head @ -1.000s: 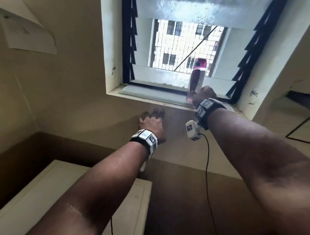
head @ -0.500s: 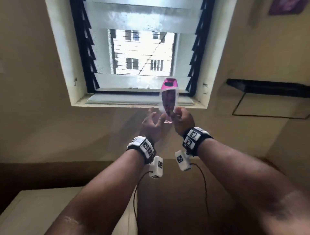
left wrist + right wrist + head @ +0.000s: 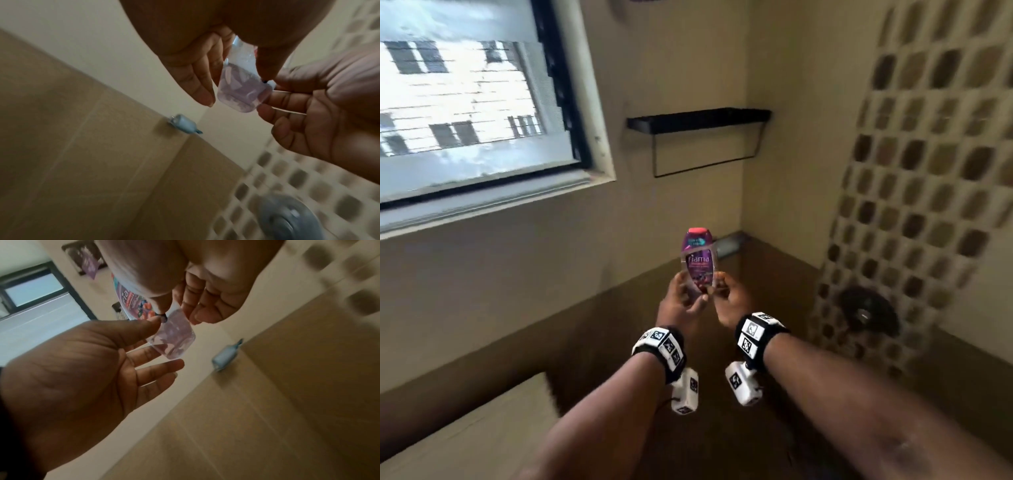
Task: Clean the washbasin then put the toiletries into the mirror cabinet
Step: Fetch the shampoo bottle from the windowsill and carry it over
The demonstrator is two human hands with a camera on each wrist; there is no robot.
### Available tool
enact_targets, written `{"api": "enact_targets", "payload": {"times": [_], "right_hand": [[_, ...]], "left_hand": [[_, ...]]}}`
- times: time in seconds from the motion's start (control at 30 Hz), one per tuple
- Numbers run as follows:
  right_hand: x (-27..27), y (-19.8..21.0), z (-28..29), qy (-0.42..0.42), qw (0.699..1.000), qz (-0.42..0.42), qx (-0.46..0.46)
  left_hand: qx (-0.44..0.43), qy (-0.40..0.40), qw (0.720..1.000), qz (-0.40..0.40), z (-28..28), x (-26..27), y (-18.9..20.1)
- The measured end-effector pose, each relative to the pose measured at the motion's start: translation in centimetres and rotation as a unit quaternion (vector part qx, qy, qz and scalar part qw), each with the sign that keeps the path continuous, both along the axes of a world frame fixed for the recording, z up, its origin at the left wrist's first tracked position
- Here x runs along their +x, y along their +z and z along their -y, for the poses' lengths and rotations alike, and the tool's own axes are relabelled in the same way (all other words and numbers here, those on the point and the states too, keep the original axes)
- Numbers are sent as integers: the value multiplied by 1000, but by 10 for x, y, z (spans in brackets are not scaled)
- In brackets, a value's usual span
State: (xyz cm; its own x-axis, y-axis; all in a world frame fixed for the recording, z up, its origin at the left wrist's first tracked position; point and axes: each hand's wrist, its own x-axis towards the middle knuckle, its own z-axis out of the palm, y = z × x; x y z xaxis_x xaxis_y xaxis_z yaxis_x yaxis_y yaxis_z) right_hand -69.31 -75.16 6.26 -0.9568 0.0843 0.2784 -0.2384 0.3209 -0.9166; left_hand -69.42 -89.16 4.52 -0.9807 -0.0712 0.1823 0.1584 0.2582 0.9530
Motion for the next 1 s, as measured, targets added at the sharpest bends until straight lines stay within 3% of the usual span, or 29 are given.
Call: {"api": "enact_targets", "payload": {"times": [0.27, 0.43, 0.57, 0.7, 1.0], "right_hand": [[156, -38, -192, -136, 990, 46, 14], [266, -51, -277, -178, 979, 98, 32], [341, -56, -325, -220, 969, 108, 8], [395, -68, -359, -285, 951, 122, -3], [515, -63, -397, -439, 889, 131, 18]], "left_hand": [[-35, -118, 992, 27, -197, 134, -30], [-97, -199, 972, 76, -284, 227, -45], [-116, -254, 954, 106, -331, 285, -51], [-161, -320, 930, 87, -370, 323, -44], [-166, -502, 843, 97, -427, 402, -36]]}}
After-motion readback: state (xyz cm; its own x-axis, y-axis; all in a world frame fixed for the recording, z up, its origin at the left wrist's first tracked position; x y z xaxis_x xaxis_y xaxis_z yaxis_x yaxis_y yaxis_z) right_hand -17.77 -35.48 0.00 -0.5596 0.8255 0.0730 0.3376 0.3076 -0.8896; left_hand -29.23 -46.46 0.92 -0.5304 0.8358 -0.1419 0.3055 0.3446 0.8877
